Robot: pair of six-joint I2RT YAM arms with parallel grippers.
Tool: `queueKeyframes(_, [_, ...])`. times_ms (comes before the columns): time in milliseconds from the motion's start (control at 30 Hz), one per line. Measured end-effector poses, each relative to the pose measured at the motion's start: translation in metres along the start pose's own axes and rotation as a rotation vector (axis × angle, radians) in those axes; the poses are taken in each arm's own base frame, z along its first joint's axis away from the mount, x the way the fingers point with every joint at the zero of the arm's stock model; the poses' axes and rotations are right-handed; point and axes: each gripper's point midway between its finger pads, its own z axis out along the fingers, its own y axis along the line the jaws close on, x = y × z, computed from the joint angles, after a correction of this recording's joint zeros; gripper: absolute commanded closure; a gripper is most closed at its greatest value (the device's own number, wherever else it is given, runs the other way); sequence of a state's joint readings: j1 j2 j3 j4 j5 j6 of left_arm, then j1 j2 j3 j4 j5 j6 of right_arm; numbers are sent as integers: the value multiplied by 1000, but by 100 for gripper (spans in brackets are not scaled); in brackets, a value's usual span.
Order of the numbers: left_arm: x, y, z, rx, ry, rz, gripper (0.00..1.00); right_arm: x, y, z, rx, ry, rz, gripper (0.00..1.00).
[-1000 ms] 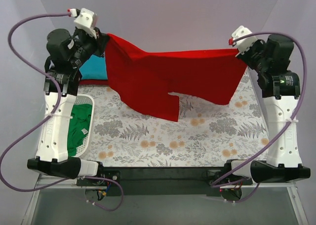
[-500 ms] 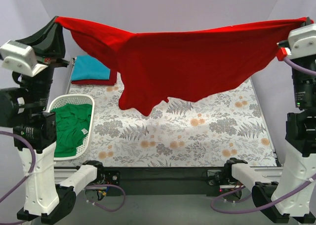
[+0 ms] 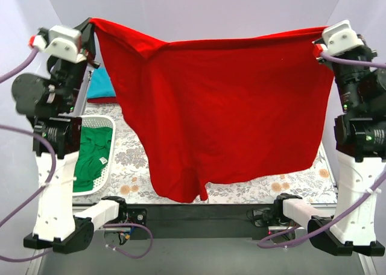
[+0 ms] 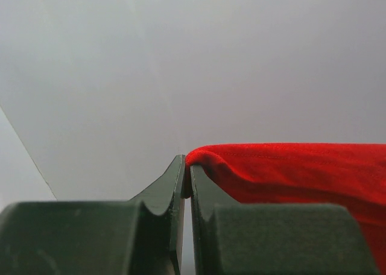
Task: Fold and stack the t-shirts
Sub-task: Flatten the tshirt out
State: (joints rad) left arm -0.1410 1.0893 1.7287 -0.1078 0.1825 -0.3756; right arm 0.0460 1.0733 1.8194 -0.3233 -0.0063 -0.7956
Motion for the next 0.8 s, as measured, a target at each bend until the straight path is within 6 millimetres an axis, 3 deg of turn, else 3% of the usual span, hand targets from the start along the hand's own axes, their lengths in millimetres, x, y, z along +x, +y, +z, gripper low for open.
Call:
queueKeyframes(233, [73, -11, 30, 30, 148, -13, 100, 33, 43, 34, -129, 56, 19, 99])
queueKeyframes(367, [90, -13, 32, 25, 182, -11, 100, 45, 56, 43, -166, 83, 19, 99])
queueKeyframes(567, [83, -8, 21, -4, 170, 3, 100, 37, 50, 32, -155, 66, 15, 99])
queueKeyframes(800, [31, 5, -6, -49, 84, 36, 100, 11, 30, -2, -106, 6, 11, 99])
